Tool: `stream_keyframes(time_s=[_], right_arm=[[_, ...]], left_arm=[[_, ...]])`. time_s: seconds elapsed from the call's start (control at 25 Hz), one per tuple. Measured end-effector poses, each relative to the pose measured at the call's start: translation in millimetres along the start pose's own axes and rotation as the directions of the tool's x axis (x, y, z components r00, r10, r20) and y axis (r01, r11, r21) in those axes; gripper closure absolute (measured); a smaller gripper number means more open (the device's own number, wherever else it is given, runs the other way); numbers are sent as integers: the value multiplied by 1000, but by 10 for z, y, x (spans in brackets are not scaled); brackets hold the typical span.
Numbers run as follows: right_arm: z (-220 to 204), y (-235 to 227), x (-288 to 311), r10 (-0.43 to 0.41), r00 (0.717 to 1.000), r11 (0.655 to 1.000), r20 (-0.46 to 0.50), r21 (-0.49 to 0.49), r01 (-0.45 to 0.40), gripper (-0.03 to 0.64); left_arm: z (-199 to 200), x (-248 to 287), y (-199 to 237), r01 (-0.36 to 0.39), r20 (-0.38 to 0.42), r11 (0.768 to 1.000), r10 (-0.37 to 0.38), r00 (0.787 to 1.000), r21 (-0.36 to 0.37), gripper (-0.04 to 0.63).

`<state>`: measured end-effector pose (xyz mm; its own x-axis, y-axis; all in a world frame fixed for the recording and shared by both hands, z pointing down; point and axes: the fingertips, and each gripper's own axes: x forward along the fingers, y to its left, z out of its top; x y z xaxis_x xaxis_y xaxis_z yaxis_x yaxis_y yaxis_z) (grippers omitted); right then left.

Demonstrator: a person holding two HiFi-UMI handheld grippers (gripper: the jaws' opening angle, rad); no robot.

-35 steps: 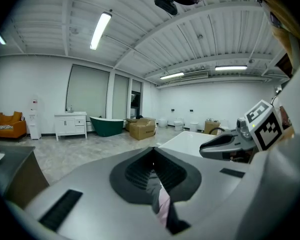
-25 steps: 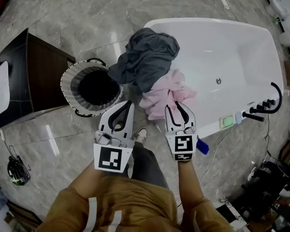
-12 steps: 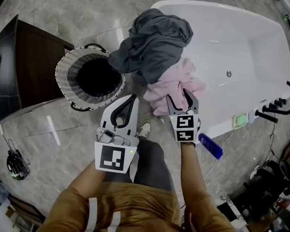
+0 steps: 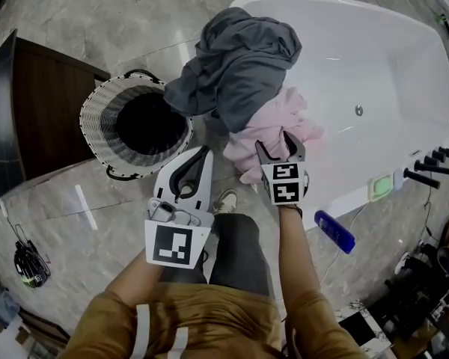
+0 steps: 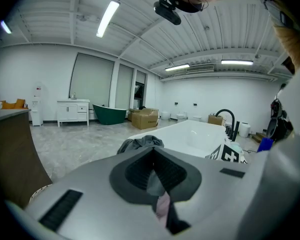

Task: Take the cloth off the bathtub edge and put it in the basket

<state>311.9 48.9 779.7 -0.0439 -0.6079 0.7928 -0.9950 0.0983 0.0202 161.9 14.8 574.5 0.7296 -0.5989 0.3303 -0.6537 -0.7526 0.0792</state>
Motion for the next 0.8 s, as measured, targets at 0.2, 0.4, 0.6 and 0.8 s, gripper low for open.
stream_keyframes(time_s=[0.2, 0.4, 0.6, 0.8], right_arm=[[-110, -3, 171, 48, 995, 998, -89, 35, -45, 291], [-142, 46, 252, 91, 983, 995, -162, 41, -86, 299], [-122, 46, 204, 62, 990, 998, -126, 31, -58, 345], [-102, 44, 142, 16, 996, 1000, -86, 11, -15, 369]], left_arm=[[-39, 86, 20, 7, 6, 1000, -7, 1000, -7, 592], [-72, 136, 50, 9, 11, 1000, -9, 1000, -22, 591], [-102, 134, 48, 18, 9, 1000, -18, 1000, -25, 592], [-102, 160, 41, 27, 10, 999, -27, 1000, -24, 591]])
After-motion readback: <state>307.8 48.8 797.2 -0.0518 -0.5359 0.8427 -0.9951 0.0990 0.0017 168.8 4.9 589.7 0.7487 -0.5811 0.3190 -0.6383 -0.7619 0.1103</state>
